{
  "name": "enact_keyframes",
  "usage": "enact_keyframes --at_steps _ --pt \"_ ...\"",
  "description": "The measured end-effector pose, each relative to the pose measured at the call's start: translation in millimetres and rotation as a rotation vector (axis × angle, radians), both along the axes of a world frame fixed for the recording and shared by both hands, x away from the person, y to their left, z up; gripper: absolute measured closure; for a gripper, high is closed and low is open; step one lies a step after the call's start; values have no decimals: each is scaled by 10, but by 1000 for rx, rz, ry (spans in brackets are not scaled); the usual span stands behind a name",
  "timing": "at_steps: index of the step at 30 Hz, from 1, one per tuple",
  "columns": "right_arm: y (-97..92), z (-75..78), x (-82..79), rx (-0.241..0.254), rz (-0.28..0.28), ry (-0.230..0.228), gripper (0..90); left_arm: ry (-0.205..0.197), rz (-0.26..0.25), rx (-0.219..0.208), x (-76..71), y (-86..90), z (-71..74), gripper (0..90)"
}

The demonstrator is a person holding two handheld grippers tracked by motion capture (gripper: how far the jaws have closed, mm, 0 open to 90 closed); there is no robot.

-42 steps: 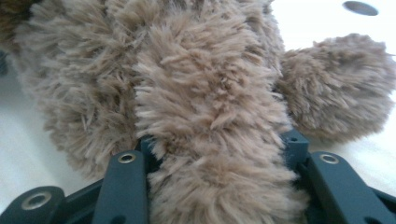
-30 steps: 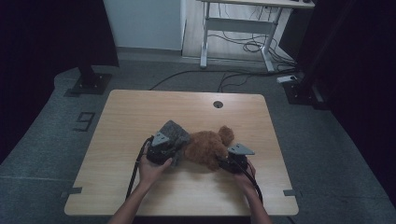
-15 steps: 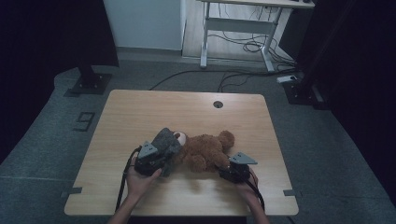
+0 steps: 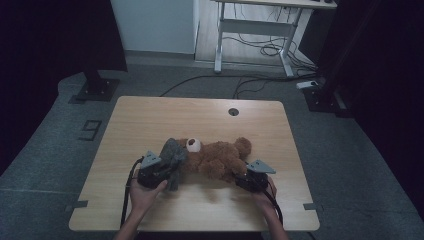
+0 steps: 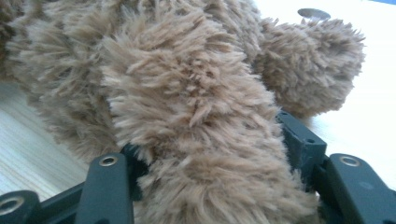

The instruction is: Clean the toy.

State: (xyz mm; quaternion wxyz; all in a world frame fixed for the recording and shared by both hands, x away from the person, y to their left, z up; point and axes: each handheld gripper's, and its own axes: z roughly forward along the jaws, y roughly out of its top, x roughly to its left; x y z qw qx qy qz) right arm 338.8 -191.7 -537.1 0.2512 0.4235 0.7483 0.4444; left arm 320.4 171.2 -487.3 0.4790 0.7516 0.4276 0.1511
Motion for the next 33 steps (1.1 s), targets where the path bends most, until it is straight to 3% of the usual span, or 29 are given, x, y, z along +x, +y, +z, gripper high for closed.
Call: enact_keyframes --at_steps 4,6,10,14,22,26,29,33 --pt "-24 5 -4 20 4 2 406 4 19 31 -17 27 6 796" --pt "-26 5 -8 16 7 2 406 0 35 23 -15 50 40 797" --pt "-41 -4 -11 16 13 -5 407 -66 23 8 -41 -12 263 800" --pt "-67 -14 -5 24 18 -3 414 -105 -48 11 31 -355 481 800" --pt "-84 -28 -19 21 31 -13 428 -129 -205 101 243 -1304 766 800" --pt "-81 -30 -27 15 31 -20 432 -84 -252 178 389 -1735 702 800" --pt "-87 -34 -33 10 31 -22 437 -26 -243 217 517 -1841 531 801" --pt "-93 -47 -34 8 42 -16 459 14 -222 159 576 -1688 393 802"
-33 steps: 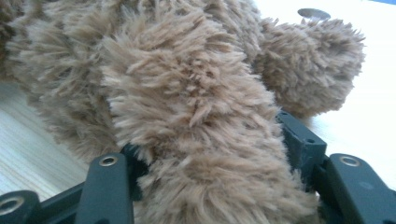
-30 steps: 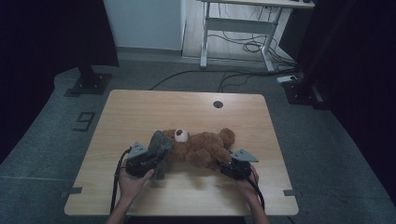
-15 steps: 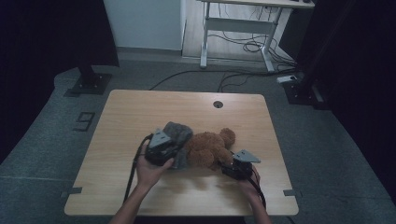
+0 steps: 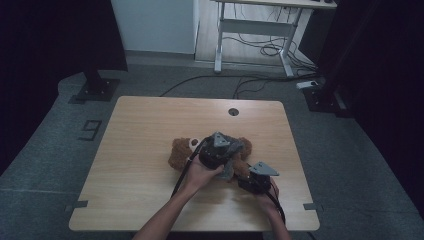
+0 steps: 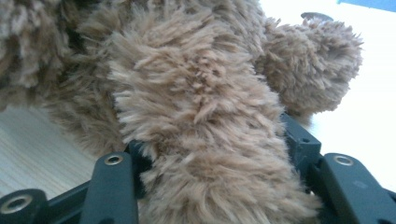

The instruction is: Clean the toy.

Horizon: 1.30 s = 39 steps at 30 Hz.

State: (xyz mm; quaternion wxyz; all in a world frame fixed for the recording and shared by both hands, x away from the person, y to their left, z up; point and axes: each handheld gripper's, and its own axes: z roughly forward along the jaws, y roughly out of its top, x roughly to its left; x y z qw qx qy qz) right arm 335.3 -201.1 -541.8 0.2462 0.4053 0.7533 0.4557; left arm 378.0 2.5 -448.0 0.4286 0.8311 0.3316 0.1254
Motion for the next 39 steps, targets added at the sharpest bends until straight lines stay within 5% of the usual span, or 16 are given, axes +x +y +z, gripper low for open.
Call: enact_keyframes --at_steps 5,8,15,17,20,22,25,29,31,39 --pt "17 -4 -10 -15 -1 0 476 -33 97 13 14 362 39 805" --pt "8 -18 -17 -5 9 1 487 -5 123 -20 45 662 34 807" --pt "79 -24 -39 -34 13 -15 492 -51 216 -88 -30 1167 168 806" --pt "69 -32 -39 -30 12 -10 492 -32 244 -85 -8 1300 159 807" --pt "70 -39 -39 -19 15 0 493 2 286 -40 29 1449 33 808" --pt "74 -42 -38 -18 18 -1 494 36 298 -72 47 1547 -90 809" --pt "95 -43 -42 -17 18 2 496 36 327 -65 26 1615 -202 811" --pt "101 -43 -47 -16 10 7 498 41 371 -22 13 1692 -286 812" --pt "103 -45 -47 -13 8 9 498 51 395 32 17 1727 -356 813" --pt "103 -55 -37 -6 2 16 499 140 389 55 8 1796 -661 814"
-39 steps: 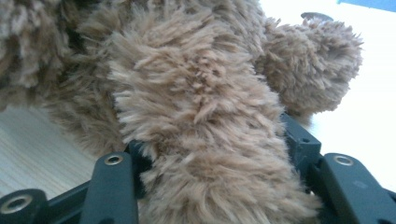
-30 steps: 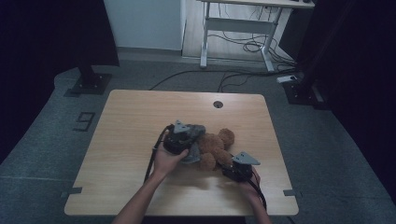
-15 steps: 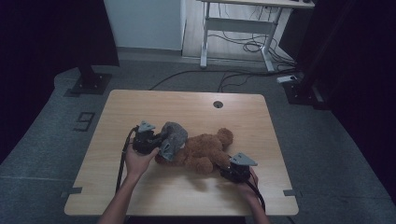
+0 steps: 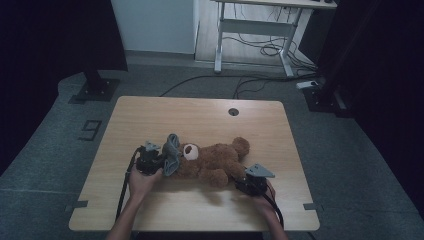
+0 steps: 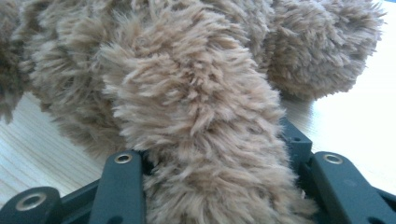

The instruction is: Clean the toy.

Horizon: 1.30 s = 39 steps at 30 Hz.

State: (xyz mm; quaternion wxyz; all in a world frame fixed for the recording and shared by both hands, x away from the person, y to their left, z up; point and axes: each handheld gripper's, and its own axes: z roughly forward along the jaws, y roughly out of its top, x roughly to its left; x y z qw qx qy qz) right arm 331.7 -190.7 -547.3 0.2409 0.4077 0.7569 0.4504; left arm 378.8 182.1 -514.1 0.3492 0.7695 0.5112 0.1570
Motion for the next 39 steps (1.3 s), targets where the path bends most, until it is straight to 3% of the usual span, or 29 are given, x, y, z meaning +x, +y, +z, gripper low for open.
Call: enact_keyframes --at_steps 2,6,9,12,16,19,23,25,27,29,33,36,39 --pt "0 0 0 1 -3 2 499 1 -2 -25 -17 26 -27 814" --pt "0 -2 -1 0 -7 2 498 20 -22 -3 -53 12 -63 813" --pt "-3 -2 -1 -1 -9 1 497 24 -20 -27 -68 69 -72 812" --pt "-7 -3 -1 1 -12 4 496 -28 -1 -77 -110 143 89 812" --pt "-37 -10 14 13 -23 17 495 -127 -25 -115 -191 108 445 812" --pt "-51 -12 16 16 -25 21 495 -213 -86 -155 -294 -18 740 811" --pt "-37 -13 7 13 -26 18 496 -271 -189 -182 -443 -287 908 810" --pt "-38 -13 4 12 -25 18 496 -272 -224 -161 -495 -441 892 809" --pt "-35 -14 1 11 -24 16 496 -240 -260 -126 -480 -561 793 808" --pt "-28 -14 -6 6 -20 14 497 -197 -262 -140 -438 -605 645 808" --pt "-1 -10 -18 -12 -8 7 498 -161 -264 -200 -437 -500 450 811" --pt "0 -13 -18 -12 -2 10 499 -155 -260 -198 -484 -400 387 814" --pt "4 -13 -23 -14 -1 7 500 -146 -214 -181 -495 -258 328 815"
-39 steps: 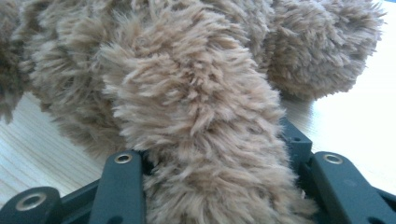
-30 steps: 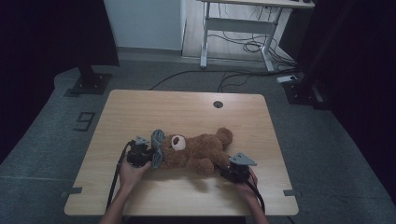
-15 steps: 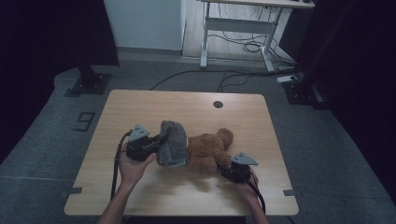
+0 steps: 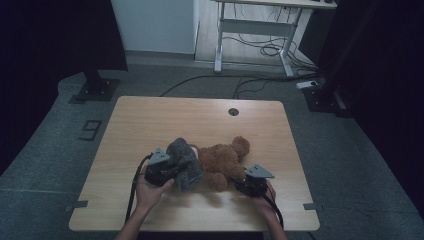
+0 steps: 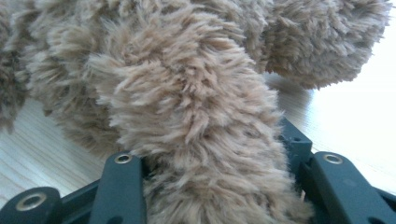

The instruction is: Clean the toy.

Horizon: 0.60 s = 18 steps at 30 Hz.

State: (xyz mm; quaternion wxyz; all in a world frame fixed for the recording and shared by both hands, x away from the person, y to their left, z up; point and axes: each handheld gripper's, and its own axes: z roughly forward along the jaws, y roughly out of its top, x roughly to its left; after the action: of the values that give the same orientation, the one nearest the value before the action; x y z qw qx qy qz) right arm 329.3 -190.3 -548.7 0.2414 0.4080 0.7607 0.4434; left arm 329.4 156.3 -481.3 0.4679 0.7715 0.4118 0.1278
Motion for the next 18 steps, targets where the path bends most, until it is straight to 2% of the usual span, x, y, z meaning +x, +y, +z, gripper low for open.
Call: enact_keyframes --at_steps 3,5,8,10,18 --pt "0 -2 -1 4 -3 6 501 31 69 44 7 141 -94 814" --pt "-1 -2 2 6 -3 9 501 74 107 61 49 229 -191 813" --pt "-10 -3 14 14 -2 16 501 132 129 70 148 333 -325 811" --pt "-13 -3 17 16 -4 17 501 159 132 80 210 343 -399 809" --pt "-13 -3 30 15 4 19 496 171 153 70 334 299 -448 806"
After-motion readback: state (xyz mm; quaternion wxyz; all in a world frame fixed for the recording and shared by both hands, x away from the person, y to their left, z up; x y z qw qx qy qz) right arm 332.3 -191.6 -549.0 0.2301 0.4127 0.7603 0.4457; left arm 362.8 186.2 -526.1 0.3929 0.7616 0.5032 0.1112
